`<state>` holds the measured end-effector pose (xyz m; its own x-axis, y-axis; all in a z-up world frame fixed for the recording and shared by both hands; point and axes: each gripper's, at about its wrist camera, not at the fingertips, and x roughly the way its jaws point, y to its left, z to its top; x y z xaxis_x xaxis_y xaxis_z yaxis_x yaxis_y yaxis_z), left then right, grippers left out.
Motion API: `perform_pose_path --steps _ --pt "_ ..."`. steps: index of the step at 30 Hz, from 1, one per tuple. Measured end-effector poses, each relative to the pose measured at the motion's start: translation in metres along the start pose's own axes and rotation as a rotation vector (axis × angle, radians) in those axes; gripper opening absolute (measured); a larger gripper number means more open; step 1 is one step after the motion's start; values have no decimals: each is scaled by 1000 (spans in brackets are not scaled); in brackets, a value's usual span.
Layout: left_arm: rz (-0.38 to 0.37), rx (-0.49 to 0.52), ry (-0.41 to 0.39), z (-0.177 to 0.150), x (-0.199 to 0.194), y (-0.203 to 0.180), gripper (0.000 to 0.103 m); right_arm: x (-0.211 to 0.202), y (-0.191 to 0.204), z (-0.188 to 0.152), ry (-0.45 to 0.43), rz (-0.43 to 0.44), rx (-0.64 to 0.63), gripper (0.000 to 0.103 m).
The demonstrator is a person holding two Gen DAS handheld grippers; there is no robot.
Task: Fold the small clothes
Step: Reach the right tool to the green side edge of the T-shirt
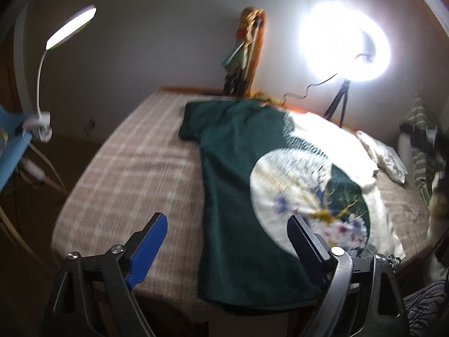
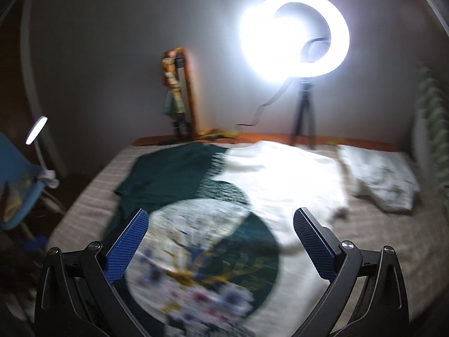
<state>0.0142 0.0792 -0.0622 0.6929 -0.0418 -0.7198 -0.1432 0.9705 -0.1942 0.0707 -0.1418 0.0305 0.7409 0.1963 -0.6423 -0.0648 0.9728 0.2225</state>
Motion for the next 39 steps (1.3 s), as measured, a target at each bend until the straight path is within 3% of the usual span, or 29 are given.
perform_pose_path --steps 4,10,15,18,22,29,35,39 --pt "9 -35 67 -10 17 17 74 41 36 28 47 86 -69 103" --pt "-25 -81 161 -28 38 36 64 109 77 61 161 244 -20 100" --pt "-56 -79 221 -38 51 36 51 162 114 74 198 253 -59 99" --pt "-77 -82 244 -41 58 36 49 201 136 80 245 277 -81 94" --pt "-105 -74 277 -42 68 30 41 259 166 83 312 265 -80 93" --pt "-122 -66 288 -37 76 27 41 343 217 67 415 218 -140 91" --pt "-110 -54 284 -33 81 26 36 391 247 47 486 138 -221 90" --pt "-114 -55 280 -33 82 25 32 402 254 37 515 105 -287 90"
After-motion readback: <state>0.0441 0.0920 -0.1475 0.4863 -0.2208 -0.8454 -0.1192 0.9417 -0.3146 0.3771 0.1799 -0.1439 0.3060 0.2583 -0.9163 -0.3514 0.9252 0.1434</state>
